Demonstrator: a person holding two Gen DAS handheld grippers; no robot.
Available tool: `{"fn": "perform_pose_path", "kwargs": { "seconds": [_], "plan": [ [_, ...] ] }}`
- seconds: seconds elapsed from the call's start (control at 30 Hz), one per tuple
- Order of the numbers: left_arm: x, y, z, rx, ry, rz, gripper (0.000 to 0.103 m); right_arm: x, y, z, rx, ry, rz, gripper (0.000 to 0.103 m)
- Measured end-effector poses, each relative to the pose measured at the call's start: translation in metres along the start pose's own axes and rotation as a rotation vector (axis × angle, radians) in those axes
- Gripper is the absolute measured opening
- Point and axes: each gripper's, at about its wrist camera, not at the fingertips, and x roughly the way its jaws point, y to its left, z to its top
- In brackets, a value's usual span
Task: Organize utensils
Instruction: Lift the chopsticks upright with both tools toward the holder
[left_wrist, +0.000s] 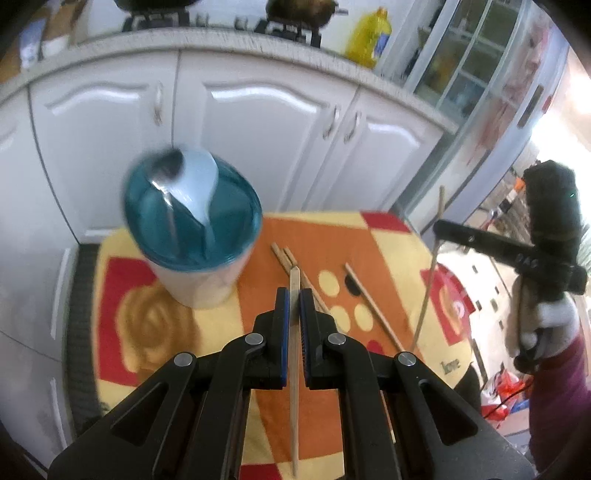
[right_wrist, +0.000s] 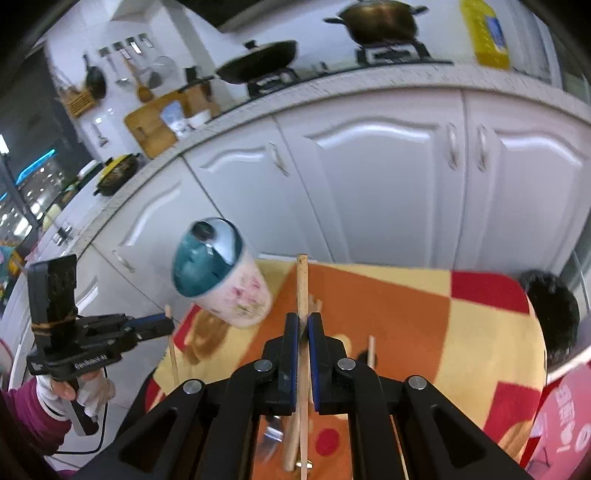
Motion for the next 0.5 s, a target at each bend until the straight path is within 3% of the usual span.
{"fn": "perform_pose_path", "kwargs": {
  "seconds": [0.23,0.4,0.5],
  "plan": [
    [-0.076,0.014,0.037,-0.006,-0.142,-0.001,0.004,-0.005,0.040,0.046,-0.052,-0.097,0.067,0.005],
    [-0.114,0.023,0.082,-0.009,-0.269,0.053,0.004,-0.002,0.072,0.090,-0.093,-0.168,0.102,0.005],
    [-0.126,0.029,0.106,-0.005,-0.335,0.093,0.004,0.006,0.088,0.117,-0.119,-0.213,0.076,0.005]
  ]
}}
